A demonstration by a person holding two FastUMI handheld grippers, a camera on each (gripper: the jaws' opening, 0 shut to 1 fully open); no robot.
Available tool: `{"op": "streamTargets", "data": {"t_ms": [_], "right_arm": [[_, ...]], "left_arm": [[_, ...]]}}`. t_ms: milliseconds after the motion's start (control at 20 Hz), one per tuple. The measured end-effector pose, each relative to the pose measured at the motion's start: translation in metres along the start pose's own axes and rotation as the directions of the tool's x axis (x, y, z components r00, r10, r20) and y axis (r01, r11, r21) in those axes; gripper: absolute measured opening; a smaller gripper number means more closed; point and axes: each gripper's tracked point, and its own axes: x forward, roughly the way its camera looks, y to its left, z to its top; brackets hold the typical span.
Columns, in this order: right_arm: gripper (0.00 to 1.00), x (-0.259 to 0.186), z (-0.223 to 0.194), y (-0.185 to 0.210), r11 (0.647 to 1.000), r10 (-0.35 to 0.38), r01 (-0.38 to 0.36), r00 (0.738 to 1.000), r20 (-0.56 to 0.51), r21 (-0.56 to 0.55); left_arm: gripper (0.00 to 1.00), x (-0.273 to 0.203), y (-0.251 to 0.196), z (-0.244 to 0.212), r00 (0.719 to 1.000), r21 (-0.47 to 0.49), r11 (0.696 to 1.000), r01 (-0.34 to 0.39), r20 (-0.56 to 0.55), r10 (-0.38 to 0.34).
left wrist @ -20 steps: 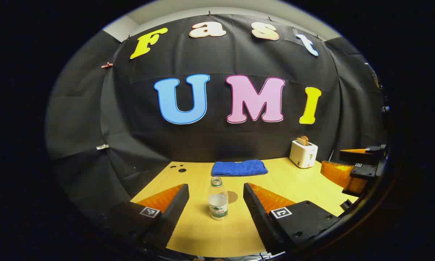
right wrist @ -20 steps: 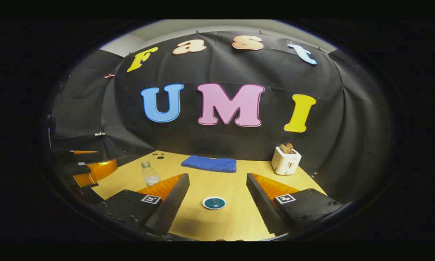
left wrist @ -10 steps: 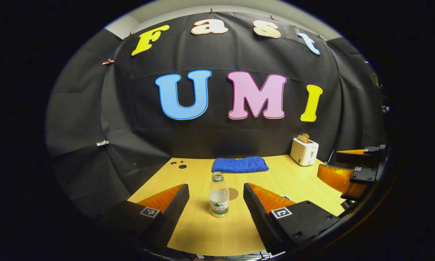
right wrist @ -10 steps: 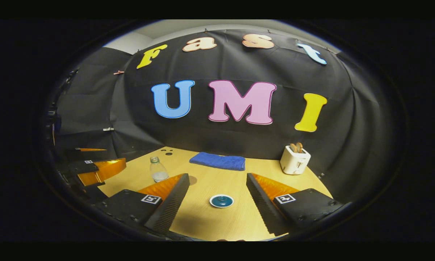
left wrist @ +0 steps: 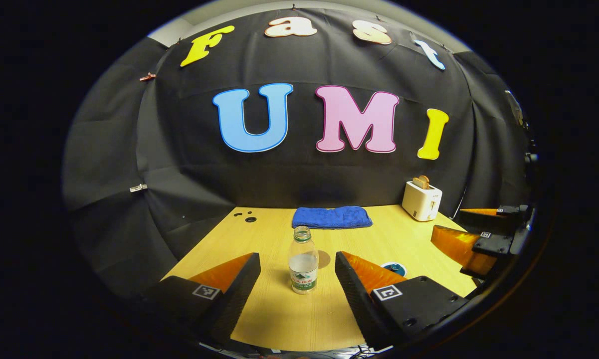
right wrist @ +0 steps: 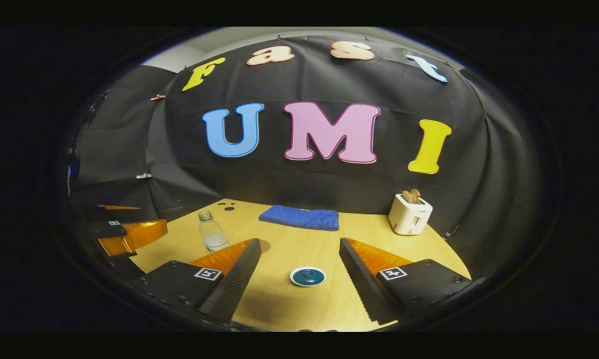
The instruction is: Open the teacup lid with one hand, grasp the water bottle and pour water into the teacup with the other hand; after pouring, place the water bottle on the coaster and then close the teacup lid.
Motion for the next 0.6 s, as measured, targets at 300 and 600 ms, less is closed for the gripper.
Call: {"op": "streamTargets", "data": {"t_ms": [300,600], "right_arm": [[0.98,0.026,-0.034,0.002,0.999,0.01,-0.011,1.0,-0.029,-0.03],[0.98,0.074,-0.085,-0.008,0.999,-0.012,0.01,0.998,-0.063,-0.036]], "left_arm": [[0.95,0.014,0.005,-0.028,1.0,0.063,0.998,0.017,-0.009,-0.017],[0.95,0.027,-0.002,-0.08,0.997,0.022,0.999,0.028,-0.073,-0.026]]}}
